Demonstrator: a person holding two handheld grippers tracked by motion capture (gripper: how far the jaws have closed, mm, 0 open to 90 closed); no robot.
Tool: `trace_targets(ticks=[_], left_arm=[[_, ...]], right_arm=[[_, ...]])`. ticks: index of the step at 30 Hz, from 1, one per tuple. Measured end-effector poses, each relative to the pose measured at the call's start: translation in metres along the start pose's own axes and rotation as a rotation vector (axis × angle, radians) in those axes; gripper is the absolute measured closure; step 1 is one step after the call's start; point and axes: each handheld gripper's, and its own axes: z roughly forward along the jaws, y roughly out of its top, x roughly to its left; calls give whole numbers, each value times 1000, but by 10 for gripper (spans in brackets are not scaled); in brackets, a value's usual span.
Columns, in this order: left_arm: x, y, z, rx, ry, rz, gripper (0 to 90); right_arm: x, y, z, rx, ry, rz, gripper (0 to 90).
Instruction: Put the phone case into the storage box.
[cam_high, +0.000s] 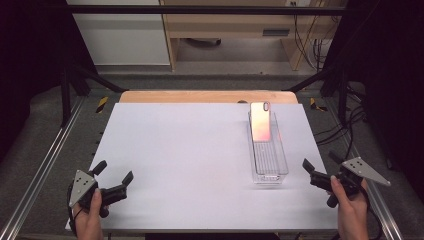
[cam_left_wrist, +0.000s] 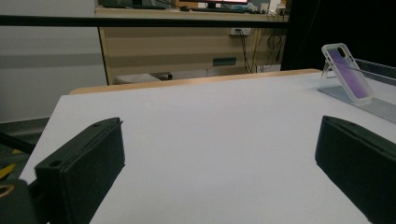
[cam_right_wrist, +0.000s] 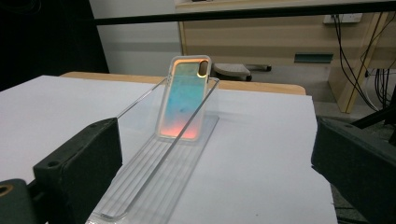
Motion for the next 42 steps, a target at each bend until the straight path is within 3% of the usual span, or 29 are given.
trace_targets(ticks=[11,30,42], left_arm=[[0,0,0,1,-2,0,10],[-1,0,1,2,-6,9,10],[-3,0,2,-8,-31,24,12]], right_arm=[[-2,-12,0,-24,1,-12,29],[6,-25,7,-68,83,-43,23],[19,-31,16,-60,131,-36,23]])
